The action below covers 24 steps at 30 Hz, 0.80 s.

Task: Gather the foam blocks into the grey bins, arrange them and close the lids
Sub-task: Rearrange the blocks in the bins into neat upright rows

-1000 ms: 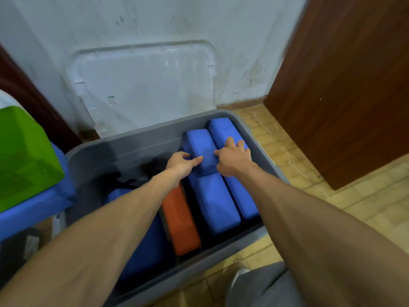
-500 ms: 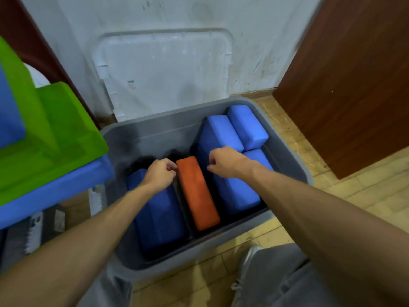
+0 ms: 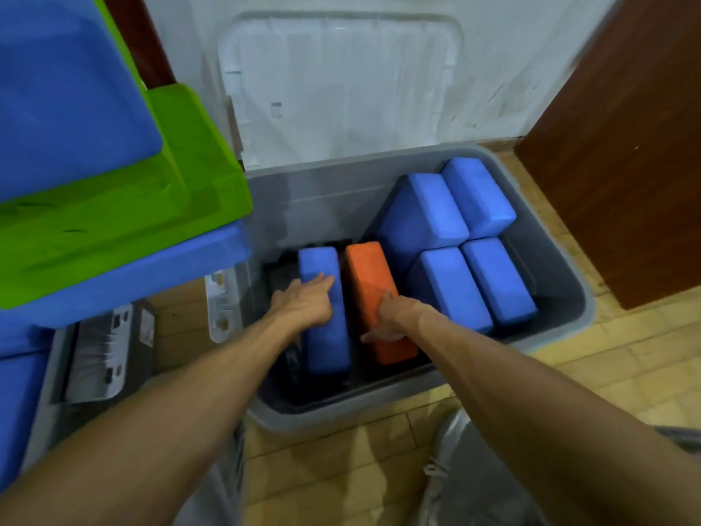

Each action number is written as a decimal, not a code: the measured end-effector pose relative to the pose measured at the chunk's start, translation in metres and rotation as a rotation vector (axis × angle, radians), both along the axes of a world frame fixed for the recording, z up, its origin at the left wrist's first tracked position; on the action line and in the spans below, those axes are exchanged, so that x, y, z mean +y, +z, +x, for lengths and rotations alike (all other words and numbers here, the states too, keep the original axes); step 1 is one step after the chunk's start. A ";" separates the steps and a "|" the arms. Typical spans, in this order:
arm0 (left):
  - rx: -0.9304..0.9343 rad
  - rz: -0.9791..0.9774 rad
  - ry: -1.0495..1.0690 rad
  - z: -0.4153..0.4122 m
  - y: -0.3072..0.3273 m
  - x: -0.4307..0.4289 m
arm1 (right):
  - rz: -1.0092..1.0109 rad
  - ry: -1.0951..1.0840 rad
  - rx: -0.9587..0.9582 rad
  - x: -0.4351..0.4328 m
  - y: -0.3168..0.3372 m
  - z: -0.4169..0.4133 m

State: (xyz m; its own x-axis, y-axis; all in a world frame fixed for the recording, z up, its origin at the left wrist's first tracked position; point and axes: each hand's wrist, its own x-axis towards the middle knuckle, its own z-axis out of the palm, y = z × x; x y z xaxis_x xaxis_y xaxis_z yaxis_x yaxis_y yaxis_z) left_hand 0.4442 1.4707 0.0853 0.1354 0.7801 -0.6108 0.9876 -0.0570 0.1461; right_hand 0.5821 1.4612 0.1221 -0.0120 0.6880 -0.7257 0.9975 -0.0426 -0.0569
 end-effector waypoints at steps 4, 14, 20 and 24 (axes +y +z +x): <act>-0.044 -0.138 -0.075 0.014 -0.012 0.004 | -0.190 -0.038 -0.175 -0.014 -0.035 0.014; -0.136 -0.067 -0.028 0.010 -0.023 0.000 | 0.136 -0.060 -0.052 -0.011 -0.015 0.026; -0.349 0.138 0.179 0.013 0.014 0.003 | 0.545 -0.026 0.082 0.025 0.050 0.023; -1.015 -0.150 0.476 0.027 0.046 -0.003 | 0.547 0.008 0.107 0.039 0.066 0.032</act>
